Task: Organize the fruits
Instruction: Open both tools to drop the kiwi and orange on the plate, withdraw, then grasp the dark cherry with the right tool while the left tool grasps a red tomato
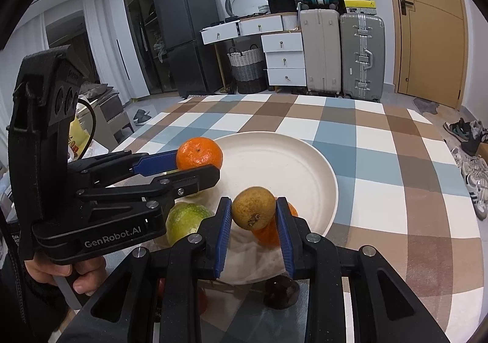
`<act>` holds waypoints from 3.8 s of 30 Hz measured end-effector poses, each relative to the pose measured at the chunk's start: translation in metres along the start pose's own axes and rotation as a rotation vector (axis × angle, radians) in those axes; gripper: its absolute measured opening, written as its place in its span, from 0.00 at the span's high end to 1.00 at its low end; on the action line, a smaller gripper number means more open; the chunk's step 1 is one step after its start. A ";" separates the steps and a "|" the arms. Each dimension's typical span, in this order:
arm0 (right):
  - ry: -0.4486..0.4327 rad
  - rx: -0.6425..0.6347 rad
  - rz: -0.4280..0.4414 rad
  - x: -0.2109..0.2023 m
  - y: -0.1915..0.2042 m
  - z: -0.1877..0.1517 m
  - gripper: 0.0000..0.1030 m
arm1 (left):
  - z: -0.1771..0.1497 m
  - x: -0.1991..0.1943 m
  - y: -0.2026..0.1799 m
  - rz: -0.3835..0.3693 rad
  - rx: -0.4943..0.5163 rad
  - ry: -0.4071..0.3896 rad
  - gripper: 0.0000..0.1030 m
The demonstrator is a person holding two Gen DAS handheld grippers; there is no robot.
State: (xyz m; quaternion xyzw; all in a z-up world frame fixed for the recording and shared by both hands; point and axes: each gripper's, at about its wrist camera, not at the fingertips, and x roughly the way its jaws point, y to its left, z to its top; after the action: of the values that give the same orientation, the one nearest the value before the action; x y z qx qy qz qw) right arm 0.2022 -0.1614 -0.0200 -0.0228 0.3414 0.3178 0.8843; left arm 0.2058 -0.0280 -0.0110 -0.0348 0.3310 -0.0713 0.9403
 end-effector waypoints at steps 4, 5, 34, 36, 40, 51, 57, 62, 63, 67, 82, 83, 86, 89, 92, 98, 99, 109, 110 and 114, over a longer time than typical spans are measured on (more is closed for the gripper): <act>-0.018 0.010 -0.003 -0.003 -0.001 0.000 0.63 | 0.002 -0.003 0.001 -0.002 -0.006 -0.015 0.62; -0.024 0.015 -0.006 -0.005 -0.002 0.000 0.61 | 0.002 -0.004 0.002 -0.001 -0.009 -0.016 0.61; -0.014 0.028 -0.090 -0.070 -0.003 -0.025 0.01 | -0.044 -0.105 0.006 0.102 -0.029 -0.014 0.01; -0.004 0.019 -0.104 -0.070 -0.001 -0.028 0.01 | -0.050 -0.106 0.004 0.104 -0.026 -0.004 0.01; 0.011 0.023 -0.112 -0.070 -0.001 -0.033 0.01 | -0.057 -0.106 0.004 0.099 -0.034 0.015 0.01; 0.046 0.056 -0.120 -0.062 -0.009 -0.043 0.01 | -0.072 -0.092 0.004 0.090 -0.056 0.060 0.01; 0.055 0.079 -0.119 -0.053 -0.011 -0.046 0.01 | -0.076 -0.085 0.001 0.083 -0.056 0.072 0.01; 0.072 0.107 -0.109 -0.043 -0.014 -0.049 0.01 | -0.078 -0.078 0.003 0.080 -0.071 0.089 0.01; 0.078 0.109 -0.107 -0.042 -0.015 -0.049 0.01 | -0.078 -0.077 0.004 0.080 -0.074 0.092 0.01; 0.096 0.114 -0.101 -0.036 -0.017 -0.047 0.01 | -0.079 -0.073 0.004 0.090 -0.071 0.100 0.01; 0.158 0.054 -0.129 -0.022 -0.014 -0.046 0.06 | -0.080 -0.061 0.001 0.068 -0.066 0.137 0.01; 0.164 0.051 -0.132 -0.020 -0.014 -0.046 0.08 | -0.080 -0.059 0.001 0.065 -0.073 0.141 0.01; 0.190 0.051 -0.130 -0.014 -0.016 -0.045 0.18 | -0.078 -0.055 0.002 0.062 -0.088 0.148 0.01; 0.215 0.045 -0.121 -0.009 -0.017 -0.045 0.23 | -0.077 -0.051 0.003 0.055 -0.099 0.158 0.01; 0.224 0.024 -0.121 -0.005 -0.014 -0.045 0.26 | -0.076 -0.046 0.003 0.032 -0.104 0.174 0.01; 0.226 0.004 -0.123 -0.001 -0.013 -0.042 0.36 | -0.076 -0.041 -0.003 -0.014 -0.091 0.187 0.08; 0.225 0.003 -0.122 -0.001 -0.013 -0.042 0.37 | -0.076 -0.041 -0.003 -0.023 -0.092 0.186 0.10; 0.213 0.013 -0.093 -0.002 -0.015 -0.040 0.54 | -0.078 -0.040 0.003 -0.172 -0.148 0.198 0.37; 0.213 0.013 -0.091 -0.002 -0.015 -0.040 0.55 | -0.079 -0.040 0.003 -0.178 -0.151 0.197 0.38; 0.213 0.017 -0.080 -0.002 -0.015 -0.041 0.56 | -0.080 -0.042 0.008 -0.197 -0.168 0.193 0.45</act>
State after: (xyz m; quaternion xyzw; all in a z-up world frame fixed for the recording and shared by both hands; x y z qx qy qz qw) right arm 0.1856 -0.1849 -0.0522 -0.0627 0.4350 0.2751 0.8551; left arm 0.1240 -0.0154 -0.0476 -0.1385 0.4197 -0.1383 0.8863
